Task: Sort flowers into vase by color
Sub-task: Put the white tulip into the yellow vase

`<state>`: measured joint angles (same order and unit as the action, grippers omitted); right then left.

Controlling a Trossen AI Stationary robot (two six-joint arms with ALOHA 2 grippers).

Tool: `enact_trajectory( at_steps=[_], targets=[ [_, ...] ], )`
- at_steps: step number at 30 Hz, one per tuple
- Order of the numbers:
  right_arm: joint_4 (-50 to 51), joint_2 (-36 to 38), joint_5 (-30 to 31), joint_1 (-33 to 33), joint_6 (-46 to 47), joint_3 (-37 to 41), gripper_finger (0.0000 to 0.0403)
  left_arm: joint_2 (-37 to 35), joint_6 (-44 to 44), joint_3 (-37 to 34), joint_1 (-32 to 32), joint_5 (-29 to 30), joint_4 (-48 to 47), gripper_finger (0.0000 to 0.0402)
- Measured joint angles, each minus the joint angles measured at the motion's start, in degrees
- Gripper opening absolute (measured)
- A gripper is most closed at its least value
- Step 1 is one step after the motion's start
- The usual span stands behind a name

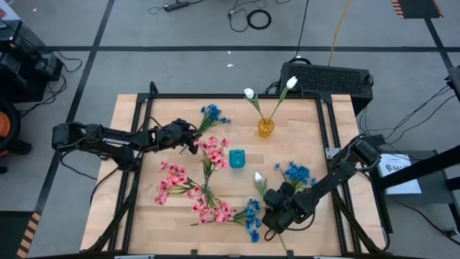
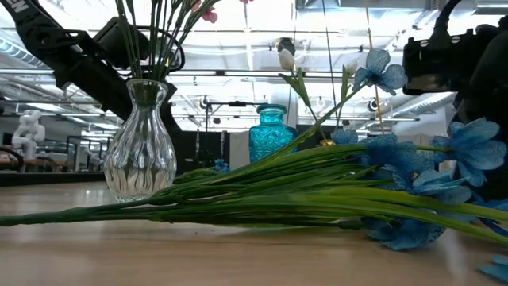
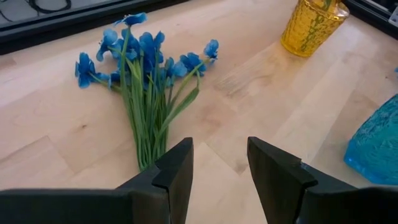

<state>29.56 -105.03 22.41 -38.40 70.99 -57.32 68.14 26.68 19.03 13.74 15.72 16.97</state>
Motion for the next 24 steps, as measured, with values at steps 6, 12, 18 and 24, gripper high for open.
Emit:
enact_trajectory(
  at_steps=[6, 12, 18, 24],
  targets=[
    [0.75, 0.00, 0.19, 0.10, 0.71, 0.07, 0.0132, 0.00, -0.05, 0.00, 0.00, 1.17, 0.03, 0.0157],
    [0.21, -0.04, 0.22, 0.16, 0.10, 0.11, 0.0025, 0.00, -0.44, 0.00, 0.00, 1.34, 0.03, 0.0157],
    [5.61, 2.52, -0.23, 0.10, -0.21, -0.51, 0.0009, 0.00, -0.55, 0.00, 0.00, 1.54, 0.06, 0.0157],
    [21.31, 8.96, 4.20, 0.05, 1.21, -4.89, 0.0003, 0.00, -0.91, 0.00, 0.00, 1.56, 0.01, 0.0157]
  ],
)
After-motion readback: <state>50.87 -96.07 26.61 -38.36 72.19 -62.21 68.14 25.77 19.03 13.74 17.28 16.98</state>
